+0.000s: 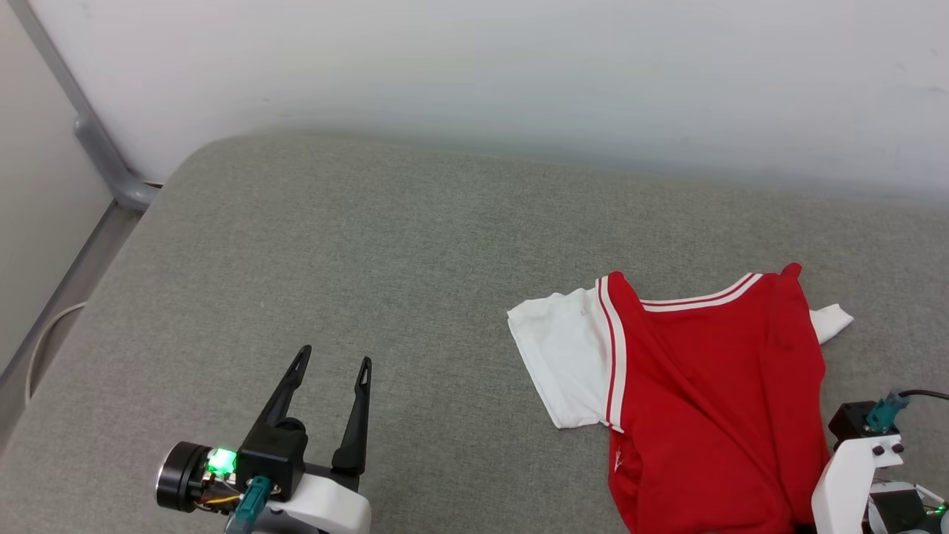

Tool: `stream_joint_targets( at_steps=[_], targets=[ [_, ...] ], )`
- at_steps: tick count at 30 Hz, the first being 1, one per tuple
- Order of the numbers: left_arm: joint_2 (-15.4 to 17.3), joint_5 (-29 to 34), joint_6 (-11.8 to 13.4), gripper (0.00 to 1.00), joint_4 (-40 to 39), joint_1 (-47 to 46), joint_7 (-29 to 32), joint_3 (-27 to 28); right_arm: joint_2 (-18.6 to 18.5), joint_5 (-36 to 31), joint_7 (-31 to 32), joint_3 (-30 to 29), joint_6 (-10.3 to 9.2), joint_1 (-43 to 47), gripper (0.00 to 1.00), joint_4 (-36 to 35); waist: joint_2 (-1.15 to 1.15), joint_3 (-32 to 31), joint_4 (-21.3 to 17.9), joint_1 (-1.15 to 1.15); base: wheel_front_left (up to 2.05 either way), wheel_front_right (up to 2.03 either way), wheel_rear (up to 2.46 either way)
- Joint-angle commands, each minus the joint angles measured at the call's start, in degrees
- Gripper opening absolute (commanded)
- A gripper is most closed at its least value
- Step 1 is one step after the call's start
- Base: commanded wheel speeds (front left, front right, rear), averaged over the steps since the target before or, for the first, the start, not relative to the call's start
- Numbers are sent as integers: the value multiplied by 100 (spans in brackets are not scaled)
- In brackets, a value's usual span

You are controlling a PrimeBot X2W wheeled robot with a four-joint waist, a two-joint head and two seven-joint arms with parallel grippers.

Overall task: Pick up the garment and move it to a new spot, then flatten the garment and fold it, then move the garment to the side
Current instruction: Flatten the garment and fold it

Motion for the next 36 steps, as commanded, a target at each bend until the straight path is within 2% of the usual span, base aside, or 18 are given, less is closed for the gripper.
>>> stream_joint_targets(
  at_steps=[1, 2, 3, 4, 12, 13, 14, 19, 24, 29, 32, 36],
  targets=[
    [-19, 4, -24, 100, -1, -2, -15, 12, 111, -71, 1, -47, -6, 199, 0, -48, -1, 11, -35, 1, 0, 0, 0],
    [-21, 2, -40, 100, -3, -28, -15, 15, 162, -117, -43, -92, -6, 215, 0, -130, -1, 16, -59, 1, 0, 0, 0],
    [-20, 2, -54, 100, -4, -56, -15, 19, 192, -179, -129, -114, -5, 203, 36, -231, -1, 20, -82, 1, 0, 0, 0],
    [-22, 2, -52, 100, -4, -78, -15, 24, 214, -235, -222, -148, -5, 181, 100, -318, -1, 17, -109, 1, 0, 0, 0],
    [-70, -141, -158, 100, -100, -93, -15, 112, 464, -207, -1062, -431, -6, -141, 100, -831, -1, -63, -400, 1, 0, 0, 0],
    [-112, -207, -213, 100, -130, -90, -15, 148, 486, -156, -1513, -454, -6, -229, 100, -1065, -1, -68, -499, 1, 0, 0, 0],
    [-112, -207, -213, 100, -130, -90, -15, 148, 486, -156, -1513, -454, -6, -229, 100, -1065, -1, -68, -499, 1, 0, 0, 0],
    [-257, -458, -322, 100, -182, -80, -15, 233, 573, -219, -2969, -582, -5, -246, 100, -1466, -1, -41, -717, 1, 0, 0, 0],
    [-366, -617, -460, 100, -91, -120, -15, 256, 772, -501, -4333, -727, -5, -34, 100, -1552, -1, 52, -906, 1, 0, 0, 0],
    [-194, -598, -658, 100, 70, -375, 37, 162, 1088, -809, -5227, -911, -5, -26, 100, -1673, -1, 253, -1153, 1, 0, 0, 0],
    [35, -650, -807, 100, 132, -786, 515, -9, 1222, -939, -5432, -1025, -5, -95, 100, -1802, -1, 452, -1306, 1, 0, 0, 0],
    [556, -766, -946, 100, 258, -1633, 1807, -494, 1361, -1072, -5500, -1243, -5, -176, 100, -1923, -1, 718, -1501, 1, 0, 0, 0]
  ],
)
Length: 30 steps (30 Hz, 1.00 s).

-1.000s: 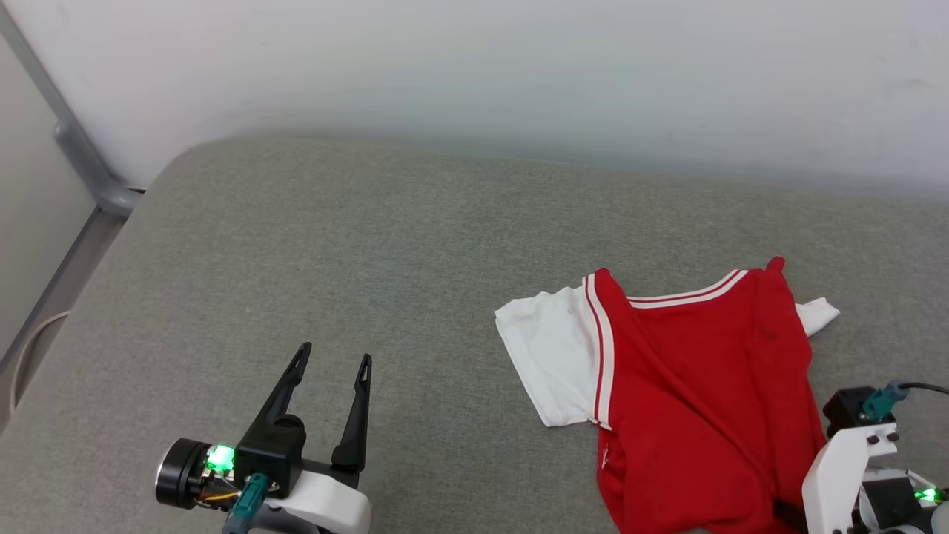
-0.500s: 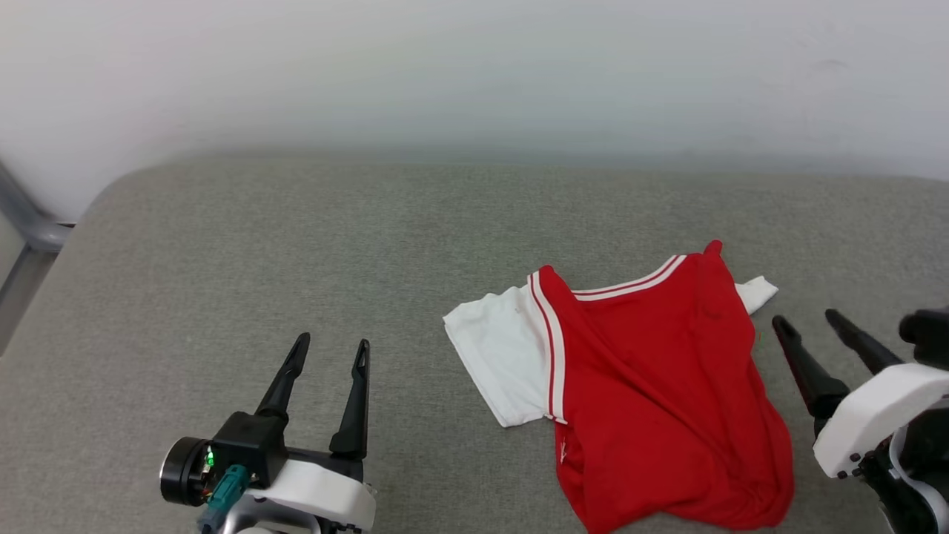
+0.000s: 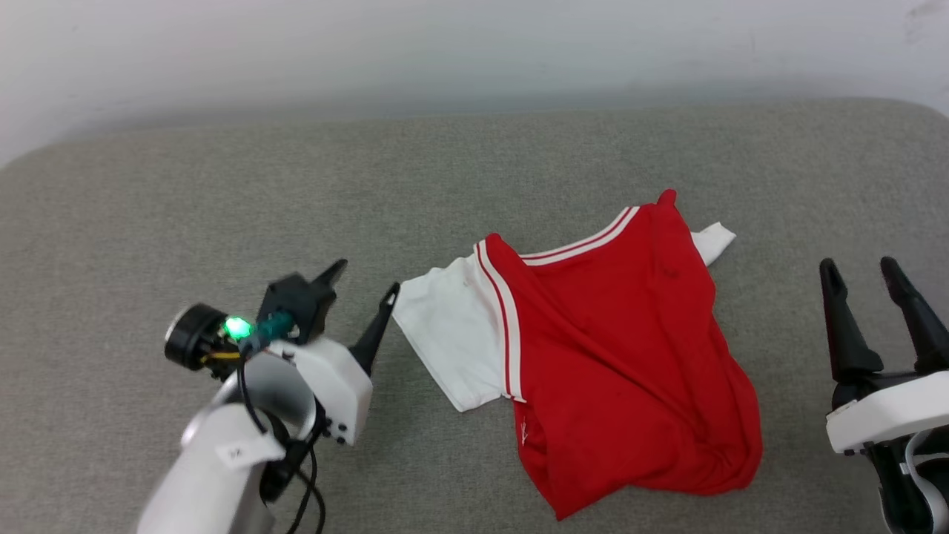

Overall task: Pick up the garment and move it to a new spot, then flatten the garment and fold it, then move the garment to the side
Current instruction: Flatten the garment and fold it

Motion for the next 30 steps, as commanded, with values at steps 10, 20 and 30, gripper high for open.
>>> stream_joint_targets(
  at_steps=[10, 20, 30],
  targets=[
    [1102, -1997, -18, 100, 224, -1633, 3239, -1104, 345, -326, -195, -165, -4, -214, 100, 109, 0, 685, -561, -1, 0, 0, 0],
    [1411, -2274, -18, 100, 887, -2068, 3474, -1404, 443, -478, -491, -39, -4, -357, 100, 176, 0, 982, -794, -1, 0, 0, 0],
    [1509, -2713, -19, 0, 1258, -2121, 3605, -1617, 536, -528, -634, -106, -4, -432, 100, 268, 0, 1138, -832, -1, 0, 0, 0]
  ],
)
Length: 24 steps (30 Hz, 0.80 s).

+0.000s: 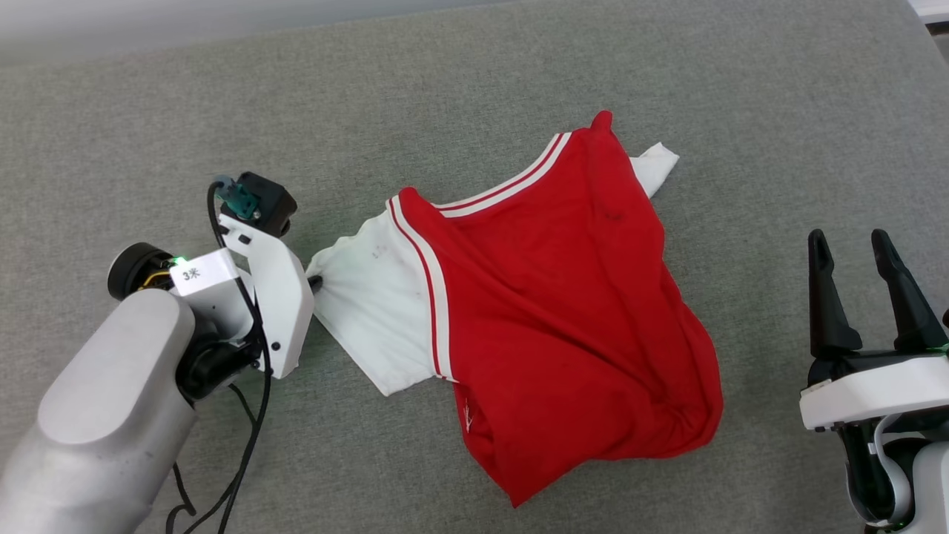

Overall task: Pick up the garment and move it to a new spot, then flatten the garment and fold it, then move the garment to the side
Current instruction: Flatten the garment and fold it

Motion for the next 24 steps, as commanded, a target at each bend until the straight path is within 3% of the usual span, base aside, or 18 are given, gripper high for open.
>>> stream_joint_targets(
  at_steps=[1, 5, 10, 24],
  targets=[
    [73, -23, 5, 0, 87, 8, -9, -39, 33, -49, -25, -22, -4, -63, 100, 34, 0, -11, 31, -1, 0, 0, 0],
    [243, -6, 23, 0, 149, 28, -232, 71, 20, -92, 55, -34, -4, -46, 100, 86, 0, -124, 138, -1, 0, 0, 0],
    [346, -185, 240, 0, 63, 236, -693, 430, -113, -148, 331, 40, -4, 36, 100, 174, 0, -336, 323, -1, 0, 0, 0],
    [889, -569, 1178, 0, -1488, 1736, -1219, 1195, -365, -282, 1436, -11, -4, 155, 100, 320, 0, -702, 887, -1, 0, 0, 0]
  ],
)
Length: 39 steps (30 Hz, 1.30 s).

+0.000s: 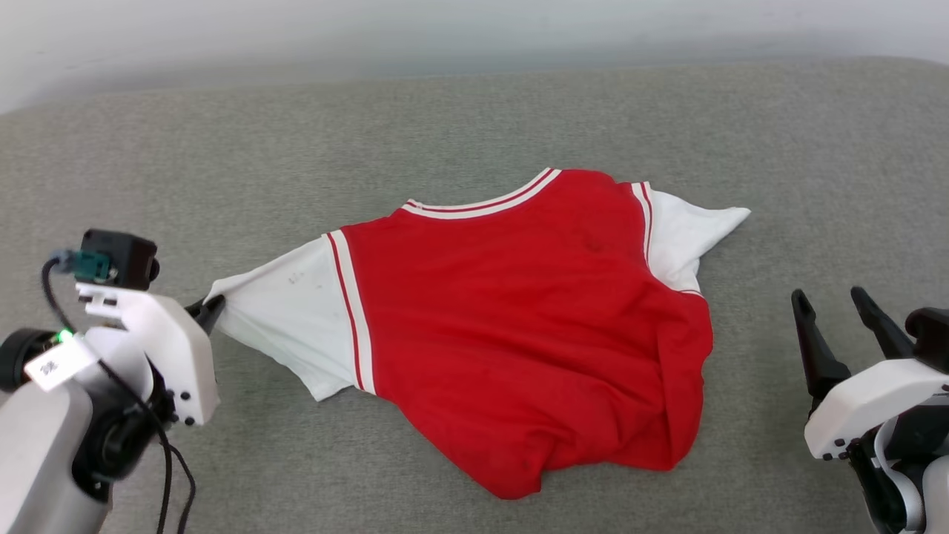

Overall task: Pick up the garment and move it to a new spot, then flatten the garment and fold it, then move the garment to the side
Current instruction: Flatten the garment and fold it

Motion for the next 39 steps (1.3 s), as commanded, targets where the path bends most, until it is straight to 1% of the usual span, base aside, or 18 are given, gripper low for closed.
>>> stream_joint_targets(
  at_steps=[1, 5, 9, 12, 13, 15, 18, 20, 25, 32, 39],
  targets=[
    [8, -74, 113, 0, -218, 242, -131, 120, -86, -40, 188, 29, -4, -5, 100, 17, 0, -41, 94, 0, 0, 0, 0],
    [78, -97, 348, 0, -911, 790, -256, 200, -337, 205, 1004, 103, -4, -337, 100, 33, 0, 22, 240, 0, 0, 0, 0],
    [34, -19, 474, 0, -1507, 1027, -315, 127, -753, 389, 2245, 254, -4, -789, 100, 125, 0, 170, 404, 0, 0, 0, 0],
    [-25, 27, 515, 0, -1849, 1065, -332, 58, -1006, 630, 3249, 279, -4, -1350, 100, 176, 0, 321, 520, 0, 0, 0, 0],
    [-25, 27, 515, 0, -1849, 1065, -332, 58, -1006, 630, 3249, 279, -4, -1350, 100, 176, 0, 321, 520, 0, 0, 0, 0],
    [-51, 73, 537, 0, -2030, 1031, -317, 21, -1172, 698, 3772, 322, -6, -1698, 100, 248, 0, 429, 598, 0, 0, 0, 0],
    [-73, 129, 535, 0, -2229, 939, -301, -57, -1247, 777, 4388, 296, -5, -2233, 100, 435, 0, 604, 729, 0, 0, 0, 0],
    [-96, 175, 520, 0, -2310, 884, -297, -103, -1259, 775, 4691, 279, -5, -2516, 100, 621, 0, 691, 813, 0, 0, 0, 0],
    [-171, 310, 498, 0, -2391, 685, -353, -187, -1294, 602, 5085, 286, -5, -2996, 100, 1180, 0, 891, 1004, 0, 0, 0, 0],
    [-285, 378, 442, 0, -2415, 505, -396, -304, -1331, 336, 5054, 331, -5, -3307, 100, 1749, 0, 1118, 1192, 0, 0, 0, 0],
    [-336, 416, 425, 0, -2375, 392, -439, -355, -1335, 351, 5108, 531, -4, -3179, 100, 2151, 0, 1286, 1314, 0, 0, 0, 0]
  ],
)
